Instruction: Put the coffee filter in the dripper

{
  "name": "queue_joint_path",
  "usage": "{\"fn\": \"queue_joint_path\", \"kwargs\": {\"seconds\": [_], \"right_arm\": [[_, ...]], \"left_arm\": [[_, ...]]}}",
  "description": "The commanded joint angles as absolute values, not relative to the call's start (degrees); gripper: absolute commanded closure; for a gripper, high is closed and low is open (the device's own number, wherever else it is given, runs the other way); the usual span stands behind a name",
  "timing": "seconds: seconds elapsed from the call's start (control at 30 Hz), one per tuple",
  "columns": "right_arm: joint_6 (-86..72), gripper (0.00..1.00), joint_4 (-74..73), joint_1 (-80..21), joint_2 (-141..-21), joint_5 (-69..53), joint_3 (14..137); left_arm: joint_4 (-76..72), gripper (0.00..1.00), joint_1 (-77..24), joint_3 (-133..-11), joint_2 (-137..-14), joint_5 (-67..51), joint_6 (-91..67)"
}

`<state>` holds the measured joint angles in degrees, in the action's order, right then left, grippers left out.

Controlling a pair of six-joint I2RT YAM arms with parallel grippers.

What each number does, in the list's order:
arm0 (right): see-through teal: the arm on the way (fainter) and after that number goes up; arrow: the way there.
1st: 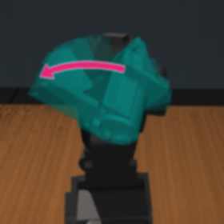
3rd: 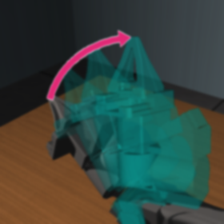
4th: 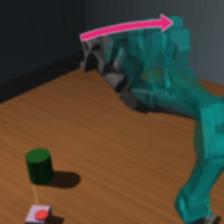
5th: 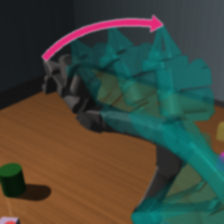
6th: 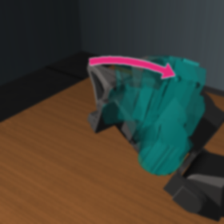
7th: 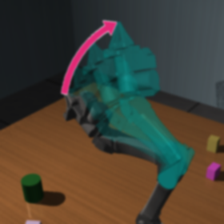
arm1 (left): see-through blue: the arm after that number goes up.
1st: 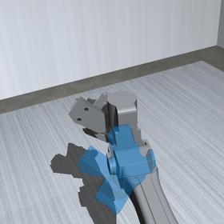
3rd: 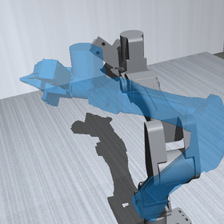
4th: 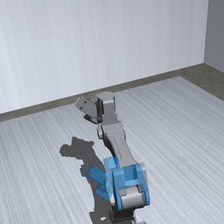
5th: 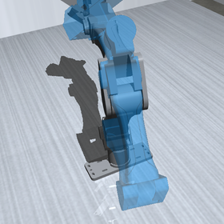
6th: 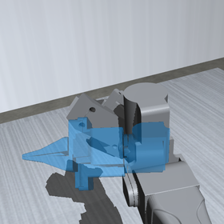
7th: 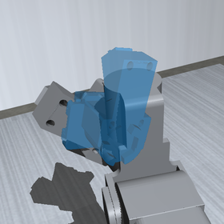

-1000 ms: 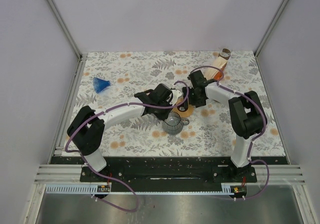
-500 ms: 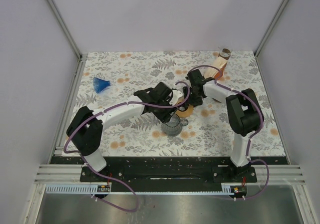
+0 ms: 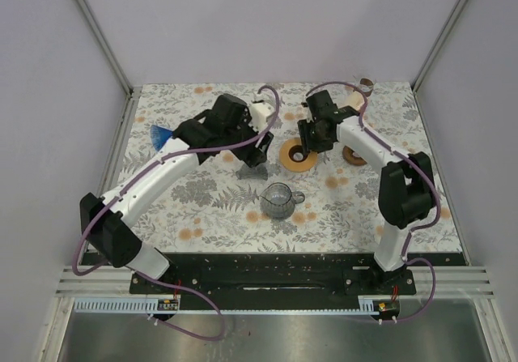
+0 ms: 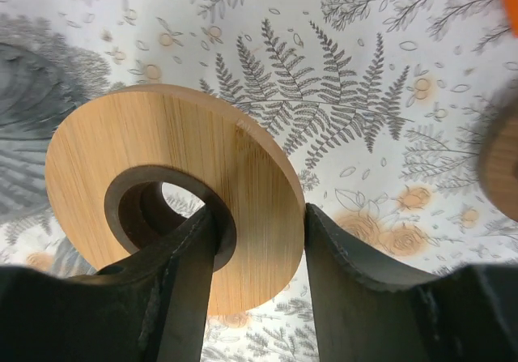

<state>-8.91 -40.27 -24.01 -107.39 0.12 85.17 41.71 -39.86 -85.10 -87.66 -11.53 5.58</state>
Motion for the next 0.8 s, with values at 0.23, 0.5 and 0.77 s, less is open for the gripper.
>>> {"fn": "queue_joint_path", "kwargs": {"seconds": [0.23, 0.5, 0.77], "right_arm": [[-3.08, 1.0, -47.81, -33.12, -92.2, -10.81, 88.86], [-0.26, 1.0, -53.08, -40.25, -95.09, -7.57, 87.98], [2.55, 1.0, -49.05, -40.43, -95.97, -6.06, 83.85]], "left_arm": [[40.87, 0.29, -24.35, -86.49, -81.83, -16.96, 1.59], [39.46, 0.25, -21.97, -84.55, -81.3, -18.37, 0.35], [38.85, 0.25, -21.88, -83.58, -81.12, -18.72, 0.44]]}}
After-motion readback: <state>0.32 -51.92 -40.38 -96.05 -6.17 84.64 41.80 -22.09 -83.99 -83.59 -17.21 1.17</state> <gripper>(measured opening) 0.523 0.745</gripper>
